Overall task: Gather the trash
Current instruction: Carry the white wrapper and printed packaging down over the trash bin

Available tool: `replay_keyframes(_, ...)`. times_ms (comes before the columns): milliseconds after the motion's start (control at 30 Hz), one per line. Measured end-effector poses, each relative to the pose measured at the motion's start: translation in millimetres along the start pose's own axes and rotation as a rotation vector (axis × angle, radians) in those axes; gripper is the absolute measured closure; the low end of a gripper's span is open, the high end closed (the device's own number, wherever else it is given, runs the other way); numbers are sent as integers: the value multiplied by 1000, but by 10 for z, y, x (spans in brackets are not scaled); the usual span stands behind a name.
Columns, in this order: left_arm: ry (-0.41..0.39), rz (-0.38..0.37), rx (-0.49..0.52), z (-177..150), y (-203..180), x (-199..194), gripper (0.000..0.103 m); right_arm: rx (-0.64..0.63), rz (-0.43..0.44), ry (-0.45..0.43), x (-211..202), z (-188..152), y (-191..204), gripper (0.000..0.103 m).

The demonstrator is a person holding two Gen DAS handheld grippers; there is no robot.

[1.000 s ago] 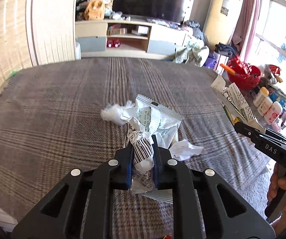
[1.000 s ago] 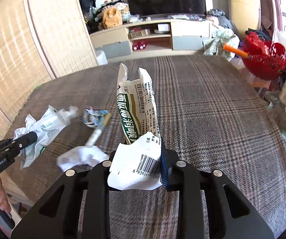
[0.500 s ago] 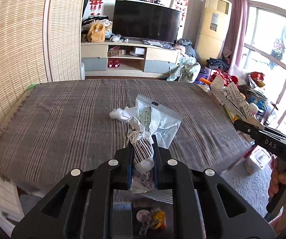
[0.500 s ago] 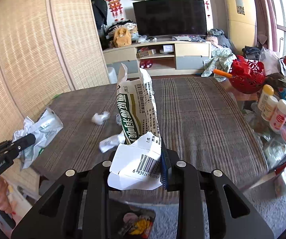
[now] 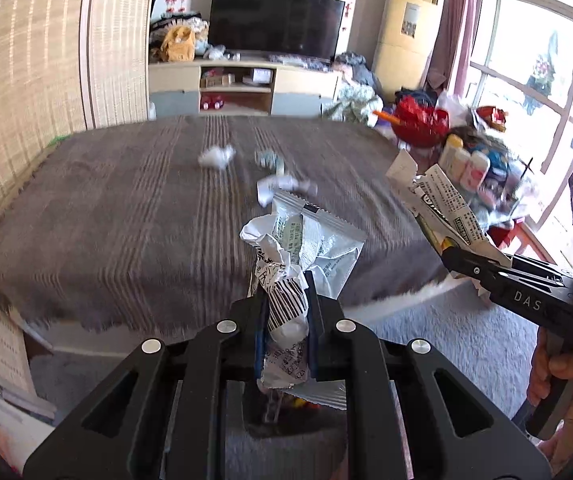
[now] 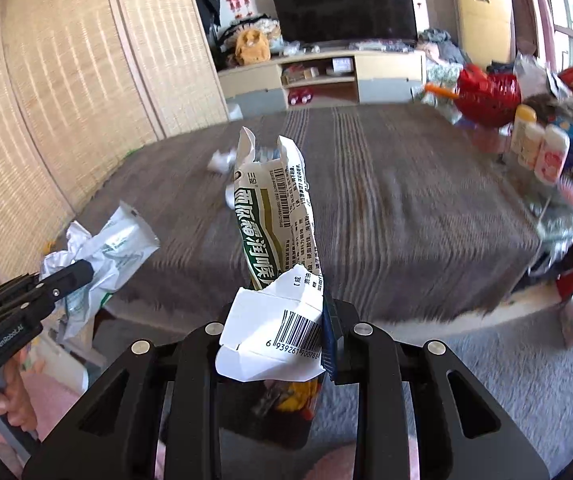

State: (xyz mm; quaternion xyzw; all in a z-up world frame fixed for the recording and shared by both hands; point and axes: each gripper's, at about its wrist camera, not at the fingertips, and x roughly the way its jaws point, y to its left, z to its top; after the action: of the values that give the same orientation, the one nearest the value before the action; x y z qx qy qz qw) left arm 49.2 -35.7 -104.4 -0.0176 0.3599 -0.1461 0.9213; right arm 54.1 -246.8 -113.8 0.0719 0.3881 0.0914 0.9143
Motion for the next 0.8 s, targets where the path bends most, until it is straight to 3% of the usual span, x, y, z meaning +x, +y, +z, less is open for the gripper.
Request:
replay_keyframes(433,212,-6,4,-775,1,672,89,24,5,187,562,-772,80,75)
replay_keyframes(800,340,-26,-15,-1136,73,1055,89,55,19,291,912,-1027,54,75)
